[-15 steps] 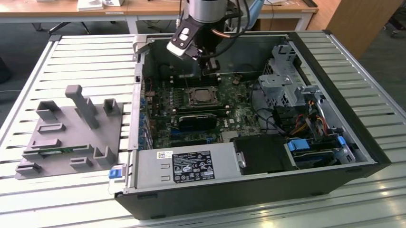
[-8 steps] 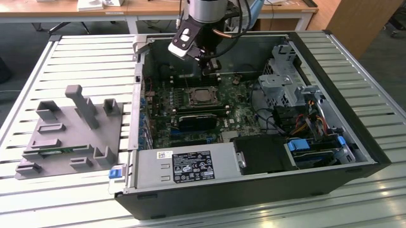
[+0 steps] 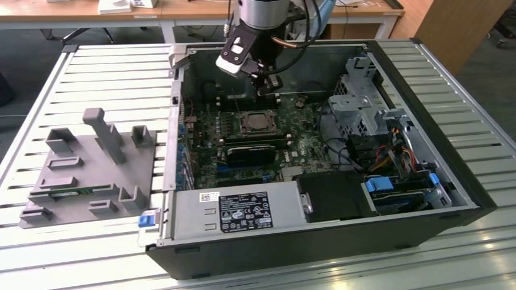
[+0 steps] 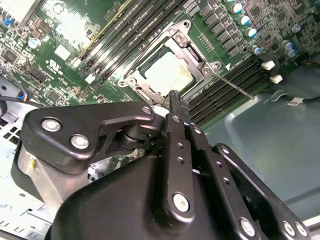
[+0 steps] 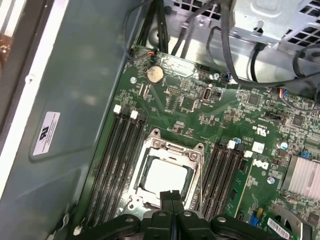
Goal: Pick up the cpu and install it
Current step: 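Install the first cpu locking lever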
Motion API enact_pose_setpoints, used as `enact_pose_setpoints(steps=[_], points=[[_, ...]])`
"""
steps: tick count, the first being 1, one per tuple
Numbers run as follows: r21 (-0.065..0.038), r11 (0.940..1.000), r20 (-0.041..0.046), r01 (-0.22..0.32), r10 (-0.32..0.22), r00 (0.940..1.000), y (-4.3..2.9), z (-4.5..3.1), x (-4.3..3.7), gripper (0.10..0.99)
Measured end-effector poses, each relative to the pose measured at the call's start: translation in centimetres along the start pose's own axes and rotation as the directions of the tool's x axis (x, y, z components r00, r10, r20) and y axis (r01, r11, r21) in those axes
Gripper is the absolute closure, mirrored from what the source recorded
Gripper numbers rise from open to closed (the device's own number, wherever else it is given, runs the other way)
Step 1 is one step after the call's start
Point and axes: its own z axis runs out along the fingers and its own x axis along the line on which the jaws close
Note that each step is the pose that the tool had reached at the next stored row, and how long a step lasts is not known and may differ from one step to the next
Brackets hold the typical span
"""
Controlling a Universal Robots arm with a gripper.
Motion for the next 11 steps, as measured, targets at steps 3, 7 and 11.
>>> enact_pose_setpoints(steps=[3, 7, 11], points=[[0.001, 0.9998, -0.0009, 0.021, -0.021, 0.9998, 0.0, 0.0, 0.0, 0.98], [0.002, 0.9987, -0.0023, 0.052, -0.052, 0.9987, 0.0, 0.0, 0.0, 0.98], [0.003, 0.996, -0.0039, 0.09, -0.09, 0.996, 0.0, 0.0, 0.0, 0.98]])
